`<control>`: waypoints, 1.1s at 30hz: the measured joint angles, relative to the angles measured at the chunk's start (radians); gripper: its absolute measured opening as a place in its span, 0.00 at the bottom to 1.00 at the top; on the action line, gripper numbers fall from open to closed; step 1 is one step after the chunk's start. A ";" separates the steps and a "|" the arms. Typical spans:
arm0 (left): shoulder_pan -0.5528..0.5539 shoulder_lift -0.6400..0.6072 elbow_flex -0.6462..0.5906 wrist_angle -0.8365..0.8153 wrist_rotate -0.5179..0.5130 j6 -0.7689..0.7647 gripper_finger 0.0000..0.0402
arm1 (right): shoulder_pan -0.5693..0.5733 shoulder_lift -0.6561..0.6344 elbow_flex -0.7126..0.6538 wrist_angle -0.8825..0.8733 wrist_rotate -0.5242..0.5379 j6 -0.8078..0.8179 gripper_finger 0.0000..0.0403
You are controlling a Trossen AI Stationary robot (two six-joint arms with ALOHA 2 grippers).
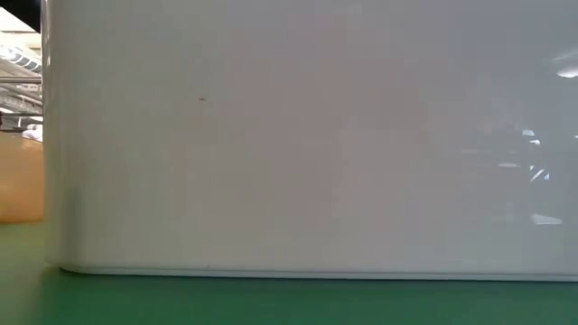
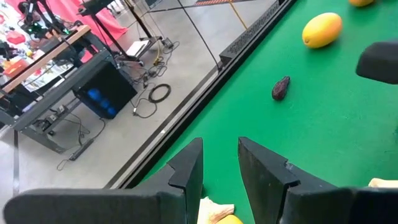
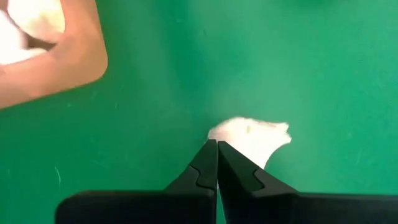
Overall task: Sort produce into baskets
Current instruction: Put the garlic into the orange bin
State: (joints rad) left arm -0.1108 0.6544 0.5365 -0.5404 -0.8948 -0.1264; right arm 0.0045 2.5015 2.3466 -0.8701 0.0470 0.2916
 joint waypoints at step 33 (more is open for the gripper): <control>0.000 0.000 0.000 0.001 0.001 -0.001 0.27 | 0.006 0.053 -0.028 0.033 0.214 0.089 0.73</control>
State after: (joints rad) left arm -0.1108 0.6544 0.5369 -0.5393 -0.8939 -0.1270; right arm 0.0110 2.5544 2.3191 -0.8370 0.2609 0.3808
